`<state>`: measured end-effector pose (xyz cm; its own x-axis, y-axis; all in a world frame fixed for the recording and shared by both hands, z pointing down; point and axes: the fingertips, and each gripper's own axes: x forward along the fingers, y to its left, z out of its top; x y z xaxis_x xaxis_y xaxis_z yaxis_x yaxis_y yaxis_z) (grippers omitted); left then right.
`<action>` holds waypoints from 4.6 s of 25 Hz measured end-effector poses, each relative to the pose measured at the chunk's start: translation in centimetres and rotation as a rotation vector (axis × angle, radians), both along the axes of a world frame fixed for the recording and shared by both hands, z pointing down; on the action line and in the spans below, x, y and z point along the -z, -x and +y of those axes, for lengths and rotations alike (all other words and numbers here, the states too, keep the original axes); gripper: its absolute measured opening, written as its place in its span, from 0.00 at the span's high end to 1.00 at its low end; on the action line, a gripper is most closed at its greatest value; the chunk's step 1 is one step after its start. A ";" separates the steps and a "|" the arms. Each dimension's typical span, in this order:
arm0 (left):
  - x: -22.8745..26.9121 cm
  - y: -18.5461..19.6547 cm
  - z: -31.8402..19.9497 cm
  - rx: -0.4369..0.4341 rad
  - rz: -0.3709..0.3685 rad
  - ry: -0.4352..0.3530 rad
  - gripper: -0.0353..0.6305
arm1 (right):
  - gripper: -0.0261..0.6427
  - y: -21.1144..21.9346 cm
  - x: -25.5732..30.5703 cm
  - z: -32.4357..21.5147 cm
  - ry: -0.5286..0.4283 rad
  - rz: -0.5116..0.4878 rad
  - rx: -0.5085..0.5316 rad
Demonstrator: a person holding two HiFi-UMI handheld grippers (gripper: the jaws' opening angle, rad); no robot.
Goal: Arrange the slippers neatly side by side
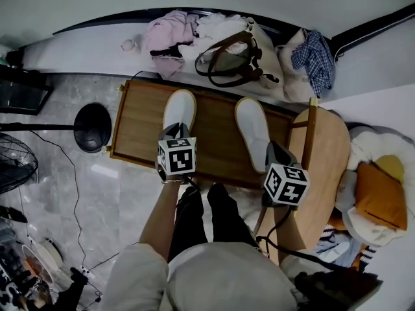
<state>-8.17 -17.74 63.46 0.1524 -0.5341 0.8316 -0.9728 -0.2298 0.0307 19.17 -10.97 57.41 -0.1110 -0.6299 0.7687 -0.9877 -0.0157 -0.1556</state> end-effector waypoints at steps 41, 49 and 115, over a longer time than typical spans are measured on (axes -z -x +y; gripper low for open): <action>9.3 -8.4 -0.4 -0.243 0.197 -0.125 0.74 | 0.91 -7.3 10.6 5.8 -0.190 0.141 -0.291; 9.7 -13.9 0.4 -0.338 0.227 -0.114 0.74 | 0.91 -11.3 11.8 9.4 -0.205 0.167 -0.397; 1.2 -20.4 4.0 -0.246 0.143 0.081 0.91 | 0.91 -19.5 3.4 9.4 -0.066 0.087 -0.354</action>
